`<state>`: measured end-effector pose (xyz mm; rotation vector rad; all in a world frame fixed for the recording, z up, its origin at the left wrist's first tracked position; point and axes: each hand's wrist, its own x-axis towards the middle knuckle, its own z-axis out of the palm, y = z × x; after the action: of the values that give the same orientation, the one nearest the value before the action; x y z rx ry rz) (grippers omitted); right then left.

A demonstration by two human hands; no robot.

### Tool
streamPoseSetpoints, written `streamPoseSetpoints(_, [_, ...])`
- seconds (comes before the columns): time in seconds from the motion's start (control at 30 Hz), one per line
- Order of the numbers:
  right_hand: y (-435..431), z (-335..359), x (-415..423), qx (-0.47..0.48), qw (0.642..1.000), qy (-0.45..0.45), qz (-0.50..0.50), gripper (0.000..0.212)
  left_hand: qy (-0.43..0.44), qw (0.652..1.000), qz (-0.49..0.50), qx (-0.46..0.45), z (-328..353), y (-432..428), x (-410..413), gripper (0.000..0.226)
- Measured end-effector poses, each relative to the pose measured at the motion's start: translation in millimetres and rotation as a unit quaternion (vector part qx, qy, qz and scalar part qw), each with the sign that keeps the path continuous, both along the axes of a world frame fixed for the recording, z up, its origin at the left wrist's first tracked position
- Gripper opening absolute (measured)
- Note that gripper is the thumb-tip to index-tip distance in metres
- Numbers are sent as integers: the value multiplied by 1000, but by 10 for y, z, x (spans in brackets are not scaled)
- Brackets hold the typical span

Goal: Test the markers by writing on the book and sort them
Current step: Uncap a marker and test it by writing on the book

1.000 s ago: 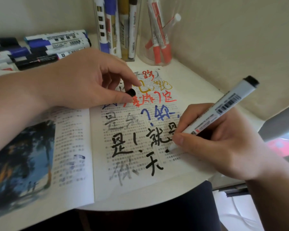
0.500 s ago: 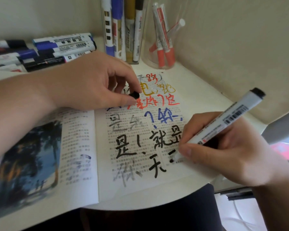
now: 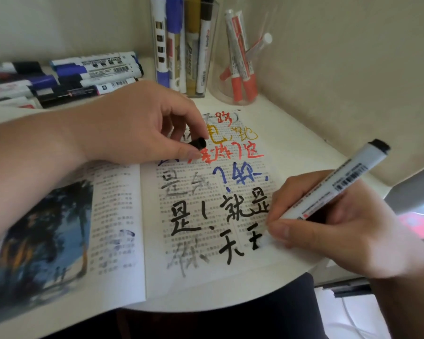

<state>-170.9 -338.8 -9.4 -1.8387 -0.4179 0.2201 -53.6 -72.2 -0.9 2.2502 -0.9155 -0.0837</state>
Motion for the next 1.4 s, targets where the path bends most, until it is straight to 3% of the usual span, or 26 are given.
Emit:
streamPoseSetpoints(0.23, [-31, -56, 27, -15, 1000, -12, -5, 24, 10, 1000, 5, -12, 29, 6, 10, 28])
streamPoseSetpoints(0.37, [18, 71, 272, 80, 995, -19, -50, 52, 35, 999, 33, -22, 11, 19, 63, 39])
streamPoseSetpoints(0.4, [85, 152, 392, 101, 991, -56, -73, 50, 49, 998, 38, -30, -4, 20, 87, 45])
streamPoseSetpoints(0.5, [356, 454, 839, 129, 975, -164, -77, 18, 65, 995, 66, -46, -7, 40, 138, 70])
streamPoseSetpoints(0.6, [600, 655, 1243, 34, 989, -143, -25, 6, 49, 995, 78, -35, 30, 90, 158, 88])
streamPoseSetpoints(0.7, [723, 584, 1477, 4, 994, -109, 14, 17, 55, 993, 98, -34, 47, 123, 182, 93])
streamPoseSetpoints(0.83, [746, 302, 1569, 6, 991, -135, -8, 25, 53, 993, 100, -40, 17, 119, 208, 90])
streamPoseSetpoints(1.23, [826, 285, 1429, -148, 975, -167, -9, 23, 62, 992, 98, -44, 18, 91, 228, 79])
streamPoseSetpoints(1.4, [853, 279, 1430, -164, 979, -122, -17, 6, 47, 994, 97, -23, 22, 86, 223, 49])
